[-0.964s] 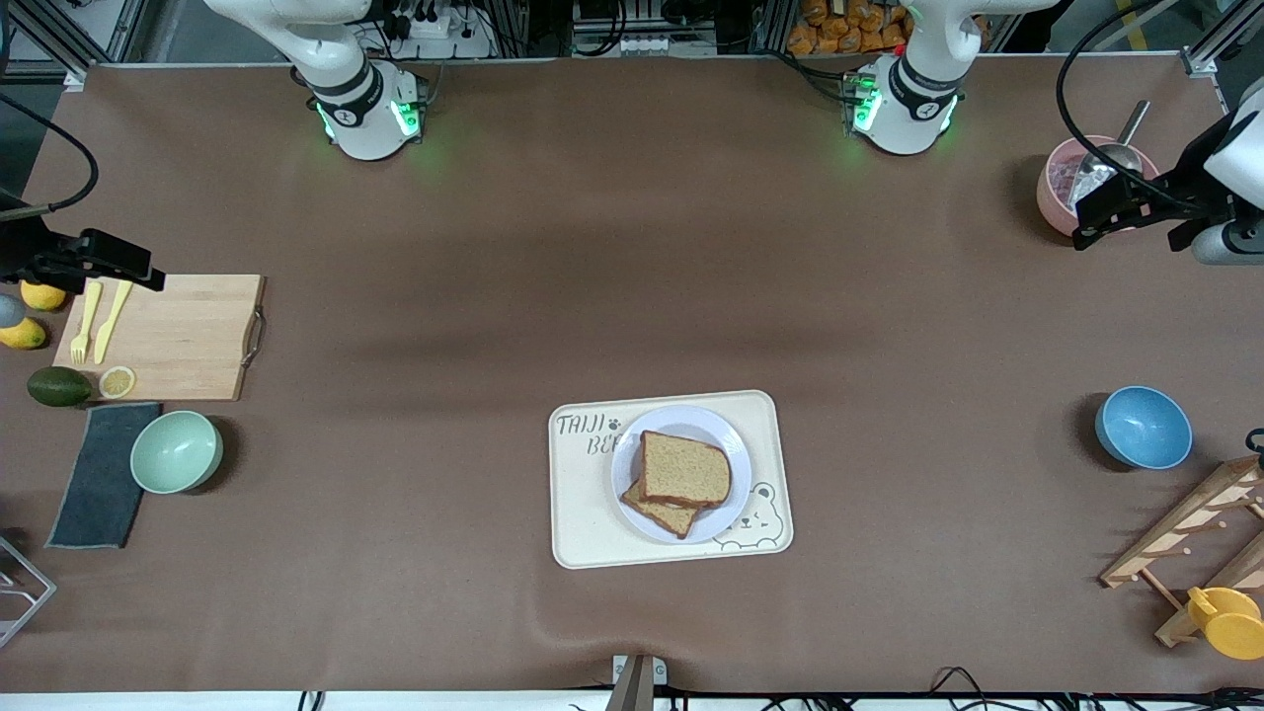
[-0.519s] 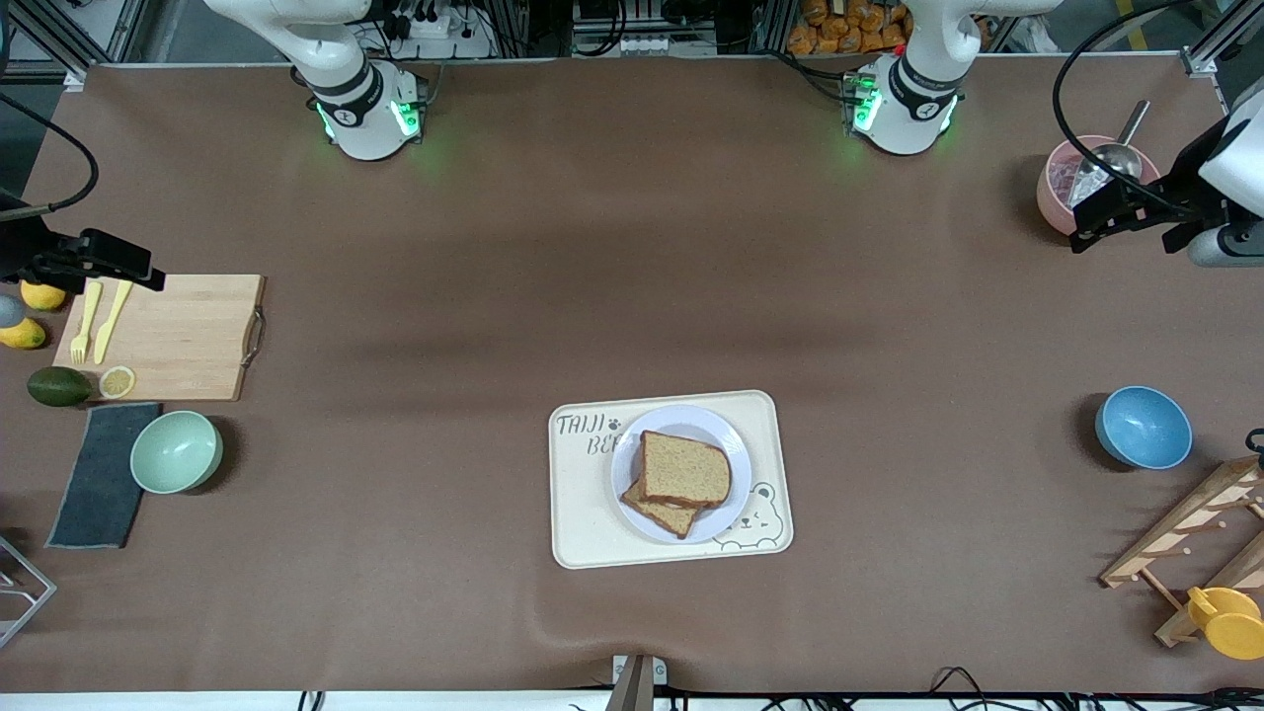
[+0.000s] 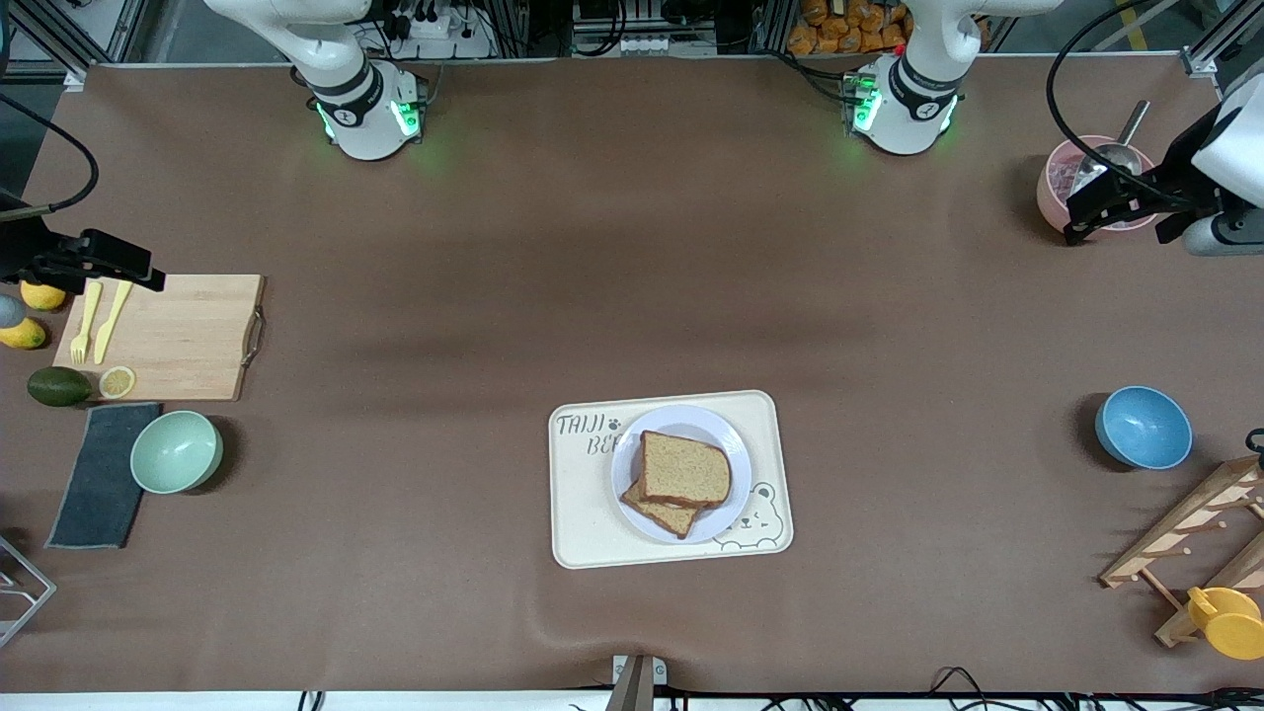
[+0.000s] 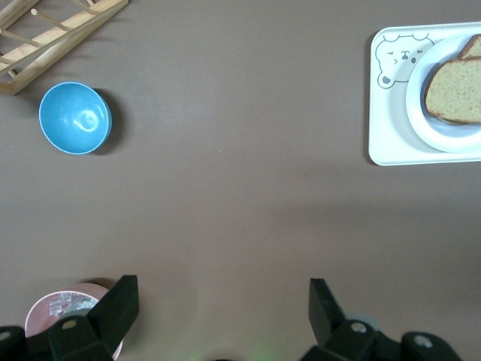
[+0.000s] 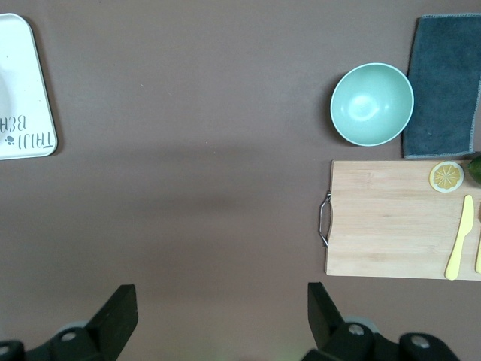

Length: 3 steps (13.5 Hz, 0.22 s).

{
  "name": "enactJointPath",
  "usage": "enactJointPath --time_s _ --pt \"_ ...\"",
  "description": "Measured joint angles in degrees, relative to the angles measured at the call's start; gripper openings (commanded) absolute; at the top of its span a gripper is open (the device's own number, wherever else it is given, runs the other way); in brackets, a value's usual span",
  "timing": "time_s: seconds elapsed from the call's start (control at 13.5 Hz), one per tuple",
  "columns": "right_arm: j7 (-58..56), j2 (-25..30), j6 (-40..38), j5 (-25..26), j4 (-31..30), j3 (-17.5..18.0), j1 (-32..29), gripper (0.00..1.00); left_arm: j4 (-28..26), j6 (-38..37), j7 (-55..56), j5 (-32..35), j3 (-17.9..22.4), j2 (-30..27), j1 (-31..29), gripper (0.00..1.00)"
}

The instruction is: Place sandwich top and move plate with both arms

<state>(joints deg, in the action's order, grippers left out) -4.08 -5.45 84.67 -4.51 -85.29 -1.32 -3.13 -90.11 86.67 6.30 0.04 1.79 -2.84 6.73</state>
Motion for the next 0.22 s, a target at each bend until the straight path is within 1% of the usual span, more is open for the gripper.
enactJointPath --time_s 0.22 --pt "0.0 0.0 0.0 0.0 0.0 0.0 0.0 1.00 0.0 0.2 1.9 0.0 0.0 -0.1 0.4 1.00"
